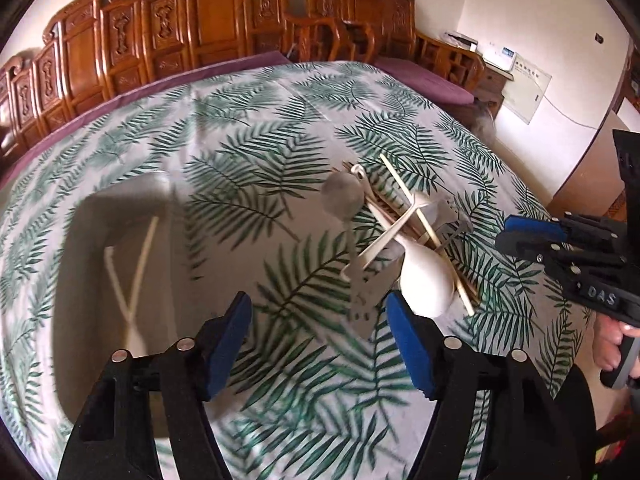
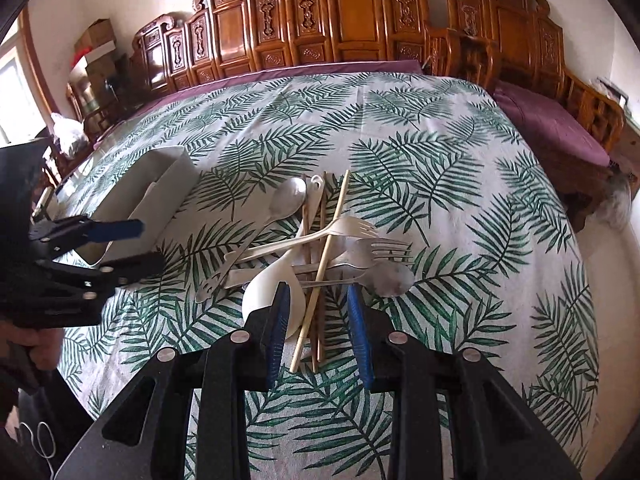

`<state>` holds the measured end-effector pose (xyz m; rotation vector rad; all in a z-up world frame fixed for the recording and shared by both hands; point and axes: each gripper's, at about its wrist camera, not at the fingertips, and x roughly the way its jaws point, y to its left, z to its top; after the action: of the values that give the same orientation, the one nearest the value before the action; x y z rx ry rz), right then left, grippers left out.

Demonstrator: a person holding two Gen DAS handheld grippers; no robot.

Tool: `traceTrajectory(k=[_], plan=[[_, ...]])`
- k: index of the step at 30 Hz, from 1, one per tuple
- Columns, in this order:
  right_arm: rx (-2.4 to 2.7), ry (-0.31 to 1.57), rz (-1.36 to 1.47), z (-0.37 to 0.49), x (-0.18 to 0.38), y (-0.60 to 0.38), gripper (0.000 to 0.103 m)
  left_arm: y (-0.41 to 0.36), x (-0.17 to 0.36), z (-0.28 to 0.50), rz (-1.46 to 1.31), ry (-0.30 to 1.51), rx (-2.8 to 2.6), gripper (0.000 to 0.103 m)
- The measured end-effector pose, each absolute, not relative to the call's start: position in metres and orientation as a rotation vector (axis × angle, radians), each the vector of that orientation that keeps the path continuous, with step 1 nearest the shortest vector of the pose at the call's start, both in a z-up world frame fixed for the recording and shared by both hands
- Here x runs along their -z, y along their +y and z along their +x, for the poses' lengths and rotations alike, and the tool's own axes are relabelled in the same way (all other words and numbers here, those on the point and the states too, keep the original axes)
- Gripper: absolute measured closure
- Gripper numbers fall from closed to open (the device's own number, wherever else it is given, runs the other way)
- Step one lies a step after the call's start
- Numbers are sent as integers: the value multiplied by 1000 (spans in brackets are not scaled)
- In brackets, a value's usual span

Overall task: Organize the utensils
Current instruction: 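Return both tools to the pile and grasp the metal spoon with the left tool, then grasp a white plastic fork with the right tool while the left tool holds the metal spoon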

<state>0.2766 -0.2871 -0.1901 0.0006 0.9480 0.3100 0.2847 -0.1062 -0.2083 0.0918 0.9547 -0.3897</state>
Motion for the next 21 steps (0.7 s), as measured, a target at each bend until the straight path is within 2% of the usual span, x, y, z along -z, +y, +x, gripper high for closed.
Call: traceTrajectory(k=[6, 17, 21], plan=[[-309, 961, 7, 278, 198, -291, 71, -129, 225, 310, 65, 993, 416, 49], [-306, 967, 29, 281, 202, -298, 71, -148, 250, 350, 27, 1061, 411, 77], [-307, 970, 31, 281, 203, -298, 71, -152, 255, 358, 37, 1071, 403, 80]])
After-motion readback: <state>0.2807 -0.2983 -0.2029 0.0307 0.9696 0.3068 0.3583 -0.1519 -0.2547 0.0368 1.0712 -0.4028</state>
